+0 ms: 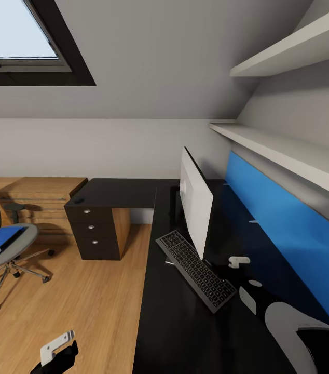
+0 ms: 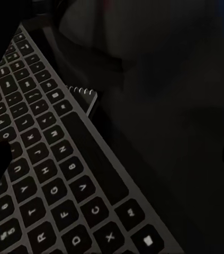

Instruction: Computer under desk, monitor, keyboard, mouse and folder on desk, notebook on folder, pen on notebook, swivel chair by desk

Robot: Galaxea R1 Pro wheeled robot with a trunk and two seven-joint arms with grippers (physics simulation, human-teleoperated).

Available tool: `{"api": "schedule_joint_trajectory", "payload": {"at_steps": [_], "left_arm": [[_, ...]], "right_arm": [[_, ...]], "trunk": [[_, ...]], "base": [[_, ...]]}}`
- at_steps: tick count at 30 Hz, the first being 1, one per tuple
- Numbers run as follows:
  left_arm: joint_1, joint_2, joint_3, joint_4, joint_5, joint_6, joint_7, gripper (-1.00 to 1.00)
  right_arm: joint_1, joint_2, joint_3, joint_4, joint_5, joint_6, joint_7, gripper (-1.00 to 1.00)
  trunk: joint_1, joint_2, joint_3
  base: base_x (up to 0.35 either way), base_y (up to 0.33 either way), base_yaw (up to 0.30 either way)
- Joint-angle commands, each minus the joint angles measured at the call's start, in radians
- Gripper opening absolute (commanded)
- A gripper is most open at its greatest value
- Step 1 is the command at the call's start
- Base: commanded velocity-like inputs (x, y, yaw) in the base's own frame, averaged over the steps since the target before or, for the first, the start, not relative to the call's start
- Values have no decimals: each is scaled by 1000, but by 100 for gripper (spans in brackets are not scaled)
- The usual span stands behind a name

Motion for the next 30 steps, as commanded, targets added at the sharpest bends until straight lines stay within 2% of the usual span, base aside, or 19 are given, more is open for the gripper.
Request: {"api": "schedule_joint_trajectory", "payload": {"at_steps": [1,5,13,30], "left_arm": [[0,0,-1,-4,7,4,4,100],[0,0,0,-28,10,5,5,100],[0,-1,0,-54,33,4,7,100],[0,0,1,-55,40,4,8,100]], "right_arm": [[-1,0,3,1,-10,-5,5,100],[-1,0,3,1,-11,-8,5,100],[-1,0,3,1,-12,-9,5,100],[-1,-1,2,-2,-12,-10,5,100]], "trunk": [[0,-1,-1],[0,-1,-1],[31,-57,-26],[96,-176,-80]], "base": [[3,0,0],[1,0,0],[0,0,0],[0,0,0]]}}
